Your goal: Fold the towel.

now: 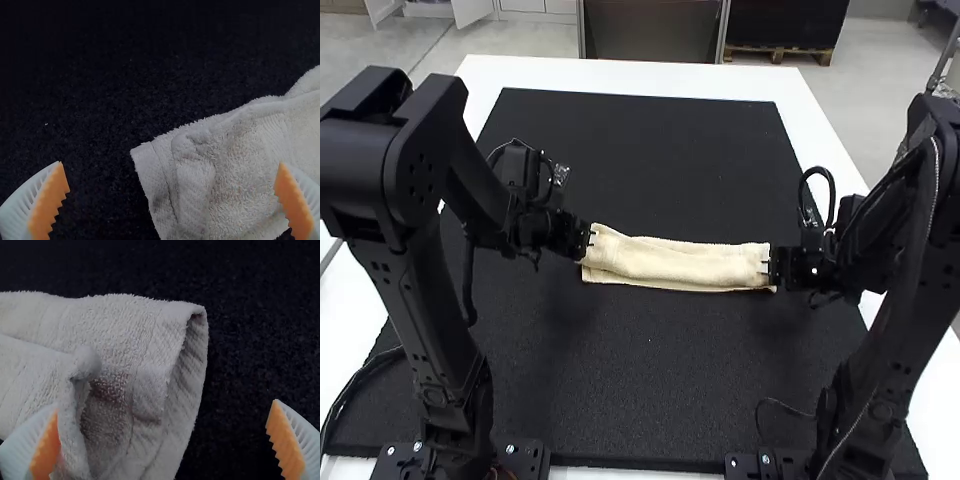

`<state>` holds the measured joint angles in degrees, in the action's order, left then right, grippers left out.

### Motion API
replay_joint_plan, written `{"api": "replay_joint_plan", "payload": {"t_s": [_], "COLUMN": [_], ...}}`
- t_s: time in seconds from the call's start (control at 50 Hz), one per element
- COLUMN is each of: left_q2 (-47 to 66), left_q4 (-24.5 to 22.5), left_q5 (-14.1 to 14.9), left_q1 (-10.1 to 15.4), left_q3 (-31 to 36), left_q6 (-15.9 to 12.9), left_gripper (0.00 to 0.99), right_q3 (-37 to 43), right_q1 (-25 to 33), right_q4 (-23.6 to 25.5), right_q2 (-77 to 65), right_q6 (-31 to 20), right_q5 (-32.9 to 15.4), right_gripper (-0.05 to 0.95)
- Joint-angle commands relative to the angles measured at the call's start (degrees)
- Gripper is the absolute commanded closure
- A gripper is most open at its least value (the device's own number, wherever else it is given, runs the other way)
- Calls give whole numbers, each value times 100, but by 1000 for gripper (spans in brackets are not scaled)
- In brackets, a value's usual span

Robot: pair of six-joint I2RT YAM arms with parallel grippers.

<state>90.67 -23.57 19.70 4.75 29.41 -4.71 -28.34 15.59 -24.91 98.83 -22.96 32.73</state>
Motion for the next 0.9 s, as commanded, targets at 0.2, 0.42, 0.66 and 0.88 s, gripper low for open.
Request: {"api": "replay_joint_plan", "payload": {"t_s": [0.2, 0.42, 0.66, 0.88], "left_q2": [-85, -85, -103, -111], "left_q4": [-86, -112, -139, -183], "left_q5": [25, 34, 77, 86], "left_q1": [-71, -71, -71, -71], "left_q3": [-49, -49, -49, -49], "left_q6": [14, 58, 58, 67], "left_gripper": [34, 34, 33, 31], "right_q3": [-216, -330, -427, -480], "right_q1": [-153, -355, -549, -645], "right_q4": [-67, -129, -208, -208], "right_q2": [409, 726, 779, 796], "right_q6": [-103, -68, 152, 231], "right_q5": [-47, -39, -39, -39], "right_gripper": [-10, -8, 85, 87]}}
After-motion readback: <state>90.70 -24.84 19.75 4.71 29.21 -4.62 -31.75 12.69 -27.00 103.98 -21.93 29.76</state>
